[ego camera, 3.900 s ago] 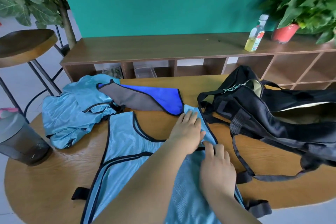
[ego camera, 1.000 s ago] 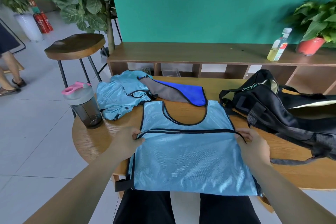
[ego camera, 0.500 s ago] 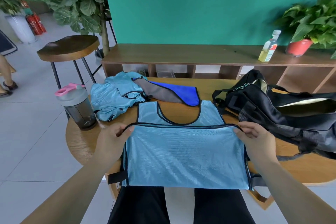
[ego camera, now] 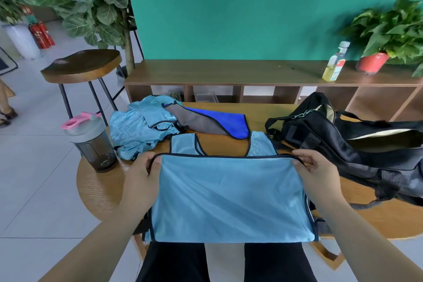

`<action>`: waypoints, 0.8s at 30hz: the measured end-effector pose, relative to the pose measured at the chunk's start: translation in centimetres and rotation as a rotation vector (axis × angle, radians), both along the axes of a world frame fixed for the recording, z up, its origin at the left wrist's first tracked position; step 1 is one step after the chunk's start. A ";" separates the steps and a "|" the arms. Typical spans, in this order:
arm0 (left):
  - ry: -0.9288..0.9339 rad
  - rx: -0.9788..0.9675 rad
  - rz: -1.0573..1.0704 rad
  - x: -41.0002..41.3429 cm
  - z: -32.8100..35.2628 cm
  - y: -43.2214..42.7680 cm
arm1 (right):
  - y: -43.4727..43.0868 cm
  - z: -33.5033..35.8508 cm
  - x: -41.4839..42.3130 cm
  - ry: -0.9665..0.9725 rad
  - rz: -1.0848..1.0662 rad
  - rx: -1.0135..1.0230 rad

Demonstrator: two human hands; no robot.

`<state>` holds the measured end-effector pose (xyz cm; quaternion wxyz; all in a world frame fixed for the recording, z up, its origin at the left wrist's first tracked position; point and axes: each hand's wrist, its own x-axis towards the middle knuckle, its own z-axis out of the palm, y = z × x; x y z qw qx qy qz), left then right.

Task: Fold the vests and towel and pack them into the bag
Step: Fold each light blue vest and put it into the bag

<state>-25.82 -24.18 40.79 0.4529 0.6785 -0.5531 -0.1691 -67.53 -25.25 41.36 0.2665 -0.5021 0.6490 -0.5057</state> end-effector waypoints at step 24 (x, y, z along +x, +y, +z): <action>-0.025 0.202 -0.032 -0.1 2.0 -0.1 | -1.0 -0.1 2.8 0.359 -0.081 0.082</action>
